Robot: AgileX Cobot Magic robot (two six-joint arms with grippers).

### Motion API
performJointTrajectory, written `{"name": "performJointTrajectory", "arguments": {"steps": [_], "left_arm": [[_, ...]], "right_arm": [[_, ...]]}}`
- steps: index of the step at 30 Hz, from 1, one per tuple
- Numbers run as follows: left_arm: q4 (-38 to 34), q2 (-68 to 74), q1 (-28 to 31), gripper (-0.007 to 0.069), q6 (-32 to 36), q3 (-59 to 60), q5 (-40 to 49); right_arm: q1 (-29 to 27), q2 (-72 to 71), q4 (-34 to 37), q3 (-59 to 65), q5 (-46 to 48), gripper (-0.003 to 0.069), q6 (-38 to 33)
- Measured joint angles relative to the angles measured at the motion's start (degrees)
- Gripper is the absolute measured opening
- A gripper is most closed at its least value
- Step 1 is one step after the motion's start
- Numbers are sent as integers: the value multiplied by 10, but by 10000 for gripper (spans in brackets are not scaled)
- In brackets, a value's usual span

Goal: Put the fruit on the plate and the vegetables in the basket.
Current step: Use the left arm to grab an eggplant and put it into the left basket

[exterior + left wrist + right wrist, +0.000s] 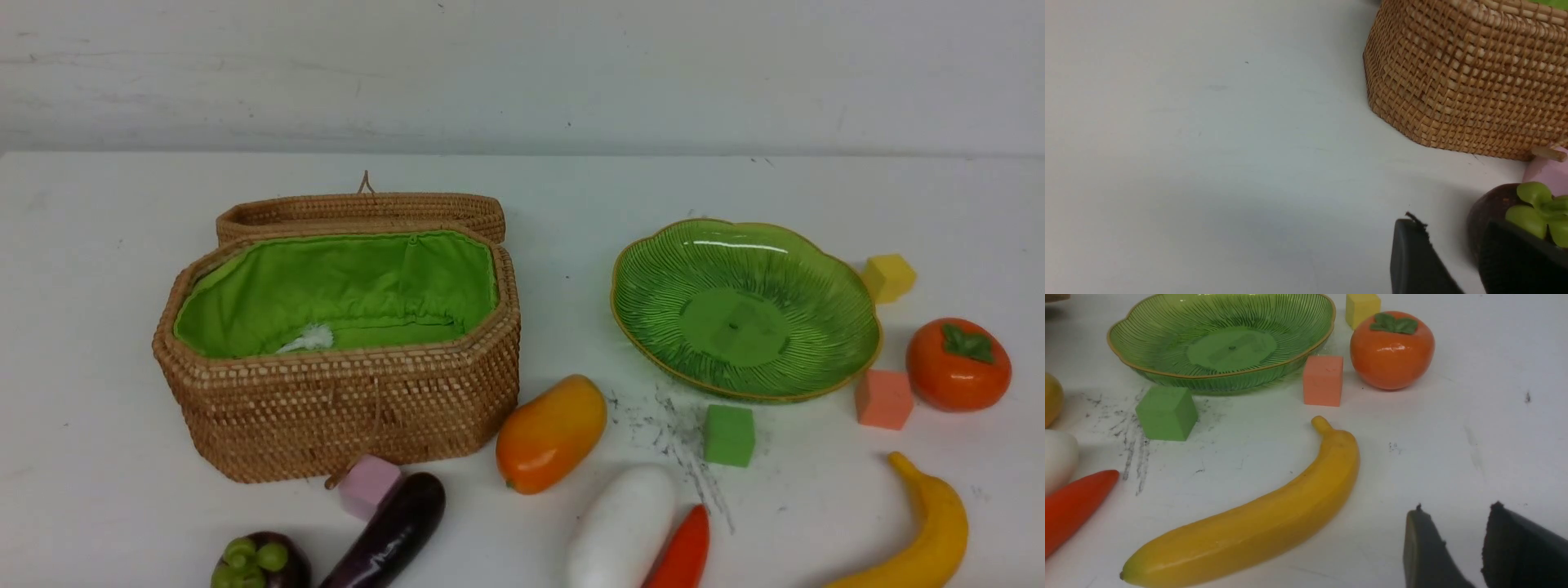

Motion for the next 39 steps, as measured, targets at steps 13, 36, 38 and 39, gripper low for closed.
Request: {"name": "performJointTrajectory", "arguments": {"steps": [13,36,38,39], "left_arm": [[0,0,0,239,0,0,0],[0,0,0,239,0,0,-55],[0,0,0,239,0,0,-81],[0,0,0,239,0,0,-87]], "right_arm": [[0,0,0,0,0,243,0],[0,0,0,0,0,243,0],[0,0,0,0,0,243,0],[0,0,0,0,0,243,0]]}}
